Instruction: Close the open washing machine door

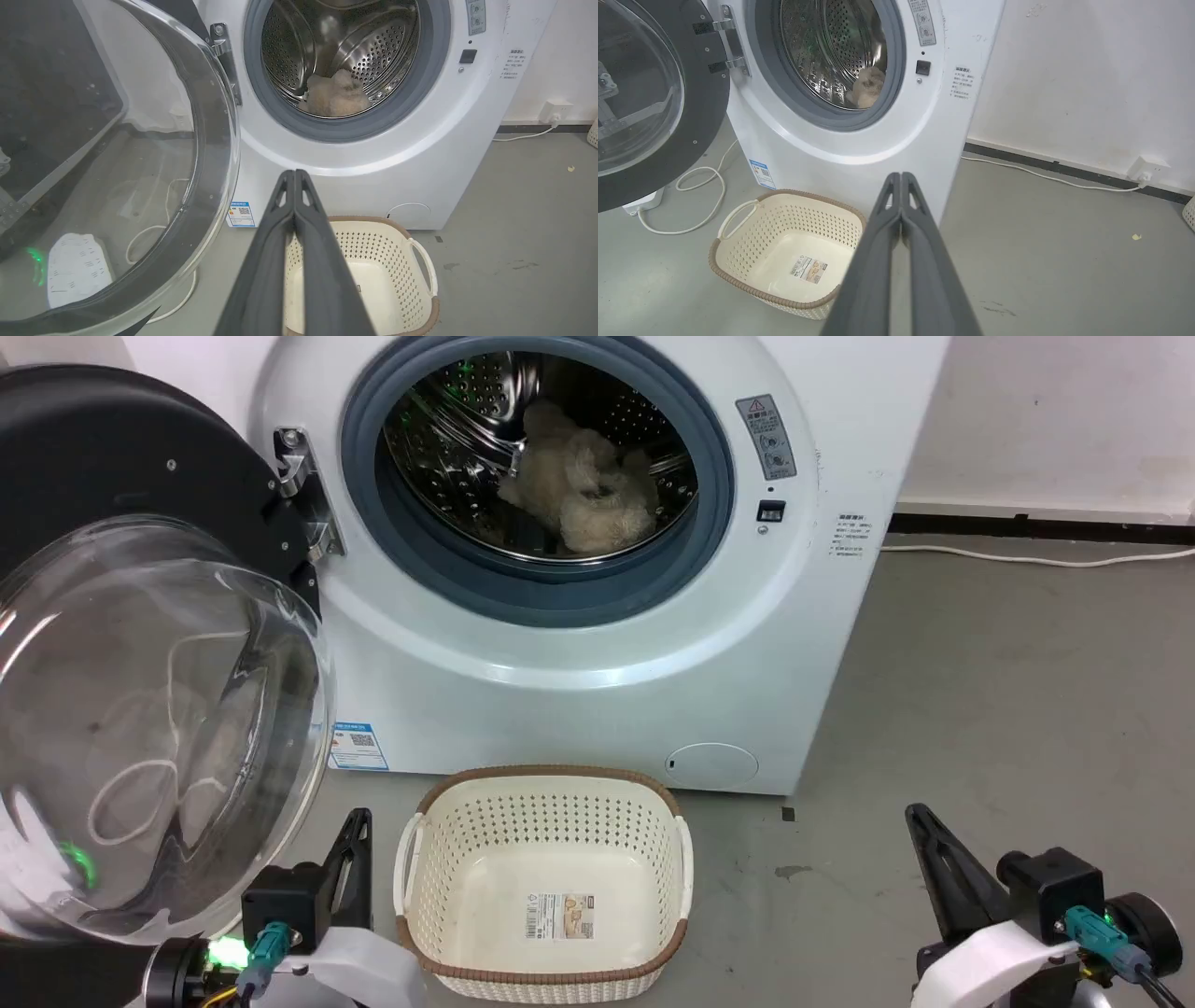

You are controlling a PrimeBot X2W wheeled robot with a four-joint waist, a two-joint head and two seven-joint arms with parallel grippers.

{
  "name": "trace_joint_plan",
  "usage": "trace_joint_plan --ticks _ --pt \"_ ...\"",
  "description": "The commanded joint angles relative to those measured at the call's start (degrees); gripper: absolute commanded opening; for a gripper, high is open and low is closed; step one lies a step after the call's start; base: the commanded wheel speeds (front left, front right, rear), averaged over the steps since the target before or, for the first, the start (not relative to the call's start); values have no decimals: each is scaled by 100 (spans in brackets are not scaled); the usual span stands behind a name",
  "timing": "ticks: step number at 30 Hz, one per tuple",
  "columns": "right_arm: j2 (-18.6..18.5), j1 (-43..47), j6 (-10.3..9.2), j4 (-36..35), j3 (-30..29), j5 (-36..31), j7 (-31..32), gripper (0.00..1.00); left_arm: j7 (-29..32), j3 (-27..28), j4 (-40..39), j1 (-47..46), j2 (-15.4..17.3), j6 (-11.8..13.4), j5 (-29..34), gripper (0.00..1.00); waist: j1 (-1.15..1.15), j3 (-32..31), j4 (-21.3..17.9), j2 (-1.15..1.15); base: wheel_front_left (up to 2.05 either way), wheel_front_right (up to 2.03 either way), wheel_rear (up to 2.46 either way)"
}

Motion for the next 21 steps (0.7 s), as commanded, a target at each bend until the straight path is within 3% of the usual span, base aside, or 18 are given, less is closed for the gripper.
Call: trace_joint_plan --ticks 1,21 --pt "11 -68 5 -30 -2 26 3 0 2 -6 -23 -86 -2 15 15 0 0 0 0 0 0 0 0" --pt "11 -68 5 -30 -2 26 3 0 2 -6 -23 -86 -2 15 15 0 0 0 0 0 0 0 0"
